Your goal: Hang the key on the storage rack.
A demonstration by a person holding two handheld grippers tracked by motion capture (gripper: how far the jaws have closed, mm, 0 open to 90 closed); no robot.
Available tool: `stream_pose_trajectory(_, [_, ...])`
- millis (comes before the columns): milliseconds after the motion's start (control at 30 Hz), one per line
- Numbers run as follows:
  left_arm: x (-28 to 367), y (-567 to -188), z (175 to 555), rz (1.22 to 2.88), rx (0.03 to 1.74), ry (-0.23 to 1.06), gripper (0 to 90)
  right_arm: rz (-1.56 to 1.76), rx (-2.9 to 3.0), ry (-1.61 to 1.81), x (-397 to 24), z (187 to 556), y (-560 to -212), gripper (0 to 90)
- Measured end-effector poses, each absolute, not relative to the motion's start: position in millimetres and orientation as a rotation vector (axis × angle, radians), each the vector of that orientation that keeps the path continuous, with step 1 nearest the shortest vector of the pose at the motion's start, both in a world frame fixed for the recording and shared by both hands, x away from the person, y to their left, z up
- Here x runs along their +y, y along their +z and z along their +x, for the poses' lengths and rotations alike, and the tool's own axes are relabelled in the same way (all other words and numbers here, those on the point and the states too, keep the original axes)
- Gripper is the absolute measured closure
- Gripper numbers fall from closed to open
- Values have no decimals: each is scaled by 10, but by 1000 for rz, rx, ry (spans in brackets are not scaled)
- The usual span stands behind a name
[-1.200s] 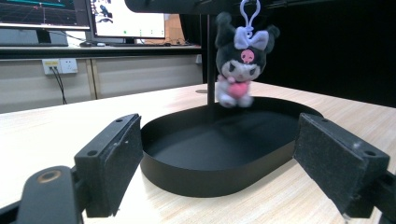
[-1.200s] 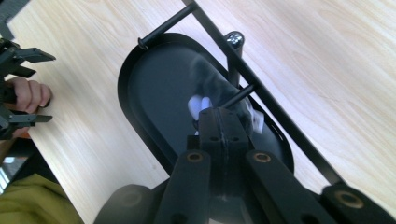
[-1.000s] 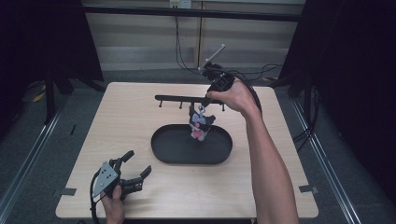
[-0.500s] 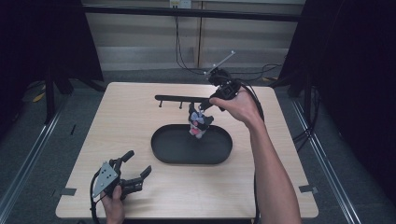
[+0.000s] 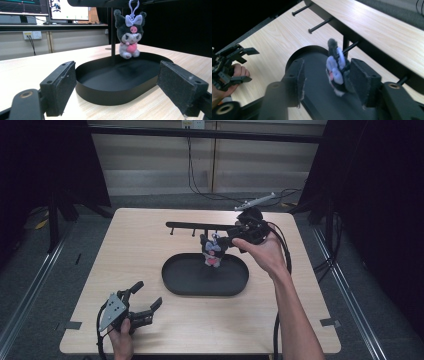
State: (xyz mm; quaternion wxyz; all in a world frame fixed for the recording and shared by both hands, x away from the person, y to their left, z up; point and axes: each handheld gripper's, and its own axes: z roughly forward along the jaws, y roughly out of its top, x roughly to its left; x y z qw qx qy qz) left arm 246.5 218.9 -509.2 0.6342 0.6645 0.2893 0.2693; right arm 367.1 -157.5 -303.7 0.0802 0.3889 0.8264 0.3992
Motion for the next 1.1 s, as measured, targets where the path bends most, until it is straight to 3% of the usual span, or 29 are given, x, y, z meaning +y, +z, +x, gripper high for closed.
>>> stream_pose_trajectory(333, [2194,-5091,2471,1523,650,618,155,1154,2332,1344,-1693,3391,-3295,249])
stream_pose_trajectory(700, [2192,-5091,2467,1520,656,622,154,1162,2204,1411,-1829,3073,-3576,133])
stream_pose_trajectory(1100, [2189,-5092,2466,1517,656,623,155,1255,1898,1407,-2083,2711,-4059,143])
